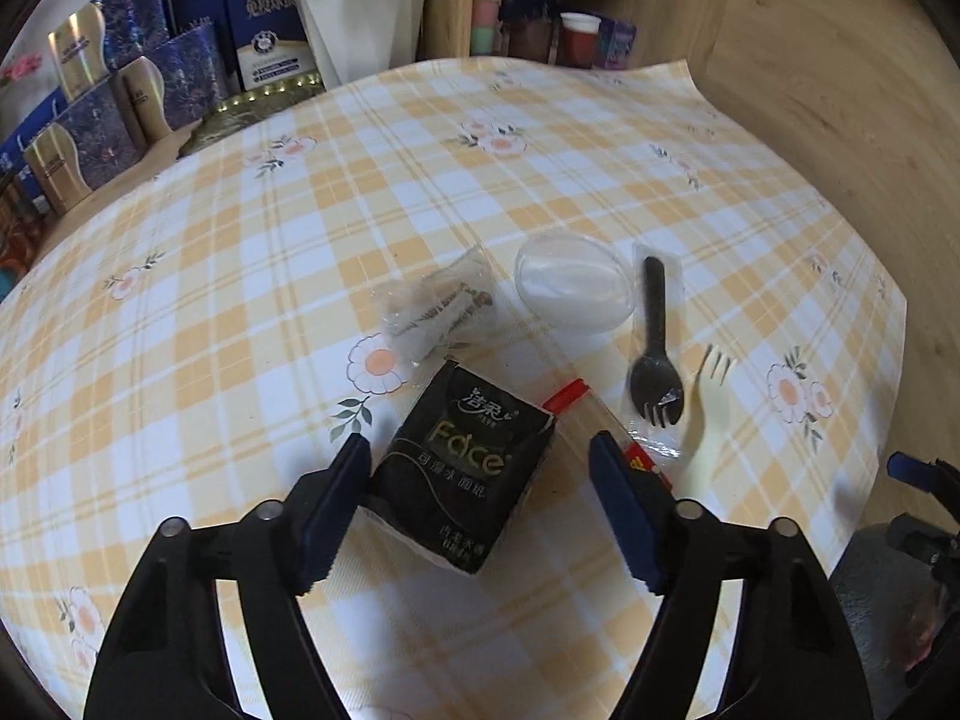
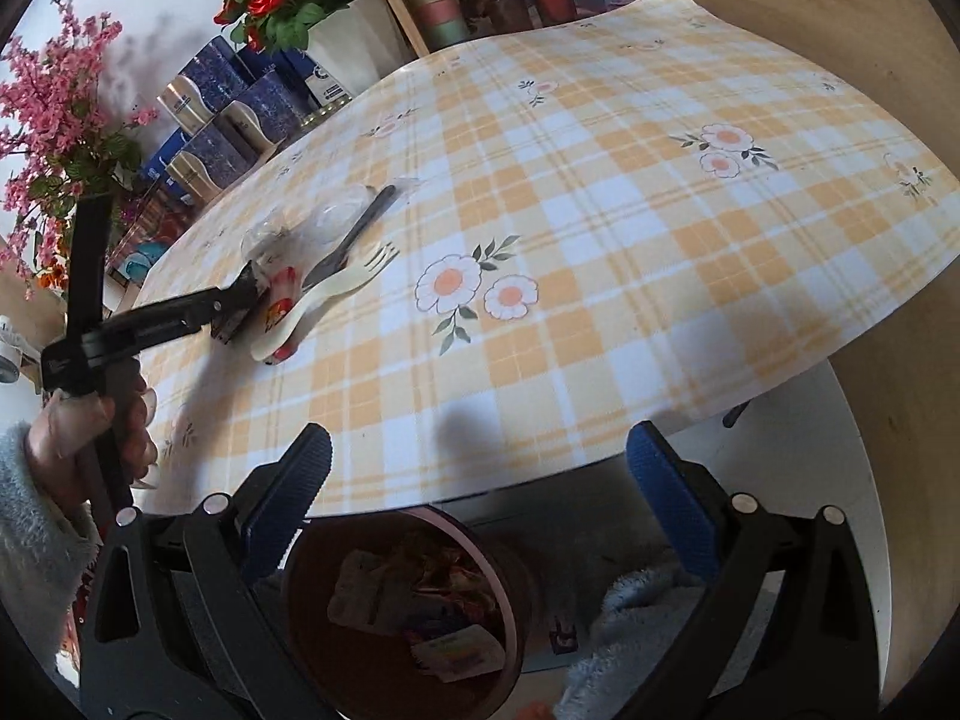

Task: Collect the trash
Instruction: 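Grasp the black 'Face' tissue pack with the left gripper while the right grasps the white fork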

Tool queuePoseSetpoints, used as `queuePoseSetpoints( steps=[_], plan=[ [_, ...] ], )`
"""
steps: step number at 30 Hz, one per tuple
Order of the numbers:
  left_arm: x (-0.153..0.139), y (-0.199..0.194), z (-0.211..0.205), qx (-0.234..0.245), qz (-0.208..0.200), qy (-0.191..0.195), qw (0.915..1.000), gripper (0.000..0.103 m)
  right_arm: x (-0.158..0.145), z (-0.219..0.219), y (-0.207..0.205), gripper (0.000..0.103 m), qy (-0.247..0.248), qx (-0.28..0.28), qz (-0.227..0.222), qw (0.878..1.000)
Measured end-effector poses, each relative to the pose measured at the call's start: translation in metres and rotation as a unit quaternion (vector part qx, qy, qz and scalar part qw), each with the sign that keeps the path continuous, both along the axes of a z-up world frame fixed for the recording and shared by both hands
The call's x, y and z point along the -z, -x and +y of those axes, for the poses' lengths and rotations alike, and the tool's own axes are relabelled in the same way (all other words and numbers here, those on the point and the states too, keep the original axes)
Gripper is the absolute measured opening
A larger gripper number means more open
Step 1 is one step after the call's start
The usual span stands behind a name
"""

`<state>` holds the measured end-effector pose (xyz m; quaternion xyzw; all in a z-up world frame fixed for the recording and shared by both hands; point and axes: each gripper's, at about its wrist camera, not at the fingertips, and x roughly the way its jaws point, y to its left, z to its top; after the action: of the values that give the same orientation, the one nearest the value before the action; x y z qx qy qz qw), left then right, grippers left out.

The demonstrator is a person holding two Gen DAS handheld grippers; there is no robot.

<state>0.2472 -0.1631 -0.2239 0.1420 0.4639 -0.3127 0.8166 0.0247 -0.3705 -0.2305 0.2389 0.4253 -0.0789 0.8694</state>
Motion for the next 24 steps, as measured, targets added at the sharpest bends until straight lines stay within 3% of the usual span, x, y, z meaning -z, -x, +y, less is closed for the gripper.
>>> queuePoseSetpoints(
  steps=[1, 2, 7, 9, 12, 13, 15, 18, 24],
  plan=[
    [0.003, -0.001, 0.0, 0.003, 0.004, -0.007, 1.0, 0.051, -0.001, 0.0, -0.001, 0.097, 0.003, 0.005, -0.002, 1.0],
    [0.004, 0.0, -0.001, 0.006, 0.003, -0.01, 0.9999, 0.05, -0.001, -0.001, -0.002, 0.097, 0.004, 0.006, -0.003, 1.0],
    [-0.007, 0.017, 0.012, 0.001, 0.002, -0.002, 1.0, 0.025, -0.004, 0.001, -0.012, 0.097, -0.013, 0.0, -0.015, 1.0],
    [-0.012, 0.028, 0.026, -0.012, 0.004, 0.023, 0.9997, 0.023, -0.005, 0.005, -0.018, 0.084, -0.016, -0.008, -0.022, 1.0],
    [-0.018, 0.046, 0.052, -0.042, -0.002, 0.053, 0.9977, 0.02, -0.004, 0.011, -0.033, 0.073, -0.035, -0.025, -0.023, 0.999],
    [-0.018, 0.05, 0.061, -0.052, -0.003, 0.059, 0.9969, 0.003, -0.003, 0.015, -0.041, 0.07, -0.052, -0.032, -0.027, 0.998],
    [-0.018, 0.06, 0.081, -0.081, -0.007, 0.069, 0.9943, 0.005, -0.002, 0.024, -0.053, 0.059, -0.072, -0.042, -0.028, 0.996],
    [-0.013, 0.068, 0.103, -0.11, 0.0, 0.084, 0.9904, 0.005, 0.0, 0.039, -0.07, 0.051, -0.087, -0.053, -0.026, 0.994],
    [-0.003, 0.079, 0.12, -0.119, 0.007, 0.089, 0.9889, 0.005, 0.009, 0.061, -0.109, 0.042, -0.108, -0.035, -0.01, 0.993]
  ],
)
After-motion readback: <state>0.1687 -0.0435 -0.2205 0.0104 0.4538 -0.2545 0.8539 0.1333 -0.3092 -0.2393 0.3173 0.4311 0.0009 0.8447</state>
